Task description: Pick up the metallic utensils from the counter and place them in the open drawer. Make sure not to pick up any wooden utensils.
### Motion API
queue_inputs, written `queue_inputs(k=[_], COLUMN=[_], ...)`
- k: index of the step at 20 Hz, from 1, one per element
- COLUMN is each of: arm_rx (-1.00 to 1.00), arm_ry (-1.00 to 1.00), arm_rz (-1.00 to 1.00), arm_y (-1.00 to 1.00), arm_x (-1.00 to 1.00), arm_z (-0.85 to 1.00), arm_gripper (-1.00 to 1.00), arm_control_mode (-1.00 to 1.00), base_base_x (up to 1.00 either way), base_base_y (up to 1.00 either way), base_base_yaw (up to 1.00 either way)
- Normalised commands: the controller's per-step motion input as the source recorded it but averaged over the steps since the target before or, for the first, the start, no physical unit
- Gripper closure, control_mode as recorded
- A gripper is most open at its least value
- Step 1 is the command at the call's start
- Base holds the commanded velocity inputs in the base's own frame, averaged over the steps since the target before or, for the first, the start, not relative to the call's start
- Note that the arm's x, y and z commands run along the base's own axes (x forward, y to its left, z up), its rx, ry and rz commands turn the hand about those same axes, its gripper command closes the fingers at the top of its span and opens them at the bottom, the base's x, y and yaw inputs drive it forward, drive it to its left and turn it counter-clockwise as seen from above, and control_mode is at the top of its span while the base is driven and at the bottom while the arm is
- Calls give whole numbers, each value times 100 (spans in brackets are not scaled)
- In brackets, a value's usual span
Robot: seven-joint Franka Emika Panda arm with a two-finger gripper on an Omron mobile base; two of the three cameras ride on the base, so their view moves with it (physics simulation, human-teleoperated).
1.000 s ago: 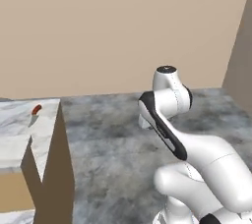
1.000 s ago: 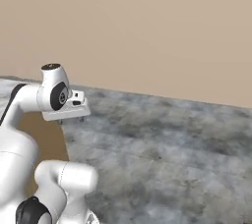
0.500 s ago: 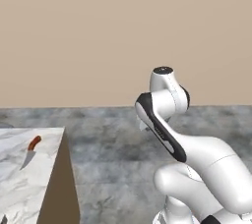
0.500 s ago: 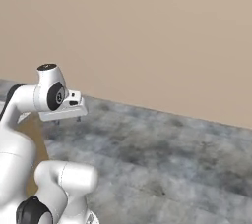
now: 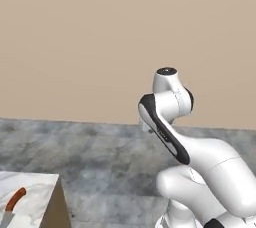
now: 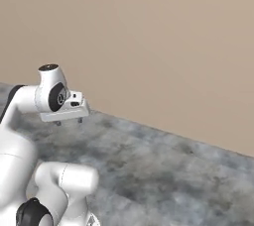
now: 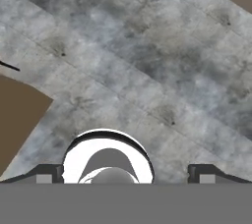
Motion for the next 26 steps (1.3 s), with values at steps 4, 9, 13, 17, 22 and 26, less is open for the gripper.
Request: queue_inputs(k=[4, 9, 13, 17, 22, 26], arm_rx=[0, 0, 0, 0, 0, 0], arm_ry=[0, 0, 0, 0, 0, 0], arm_rz=[0, 0, 0, 0, 0, 0], arm_y=[0, 0, 0, 0, 0, 0], arm_x=[0, 0, 0, 0, 0, 0], arm_z=[0, 0, 0, 0, 0, 0], arm_gripper=[-100, -100, -100, -100, -100, -100], arm_control_mode=[100, 100, 100, 100, 100, 100], base_base_x=[100, 82, 16, 15, 9, 9], base_base_y=[0, -13, -10, -11, -10, -12], base_base_yaw=[51, 75, 99, 100, 100, 100])
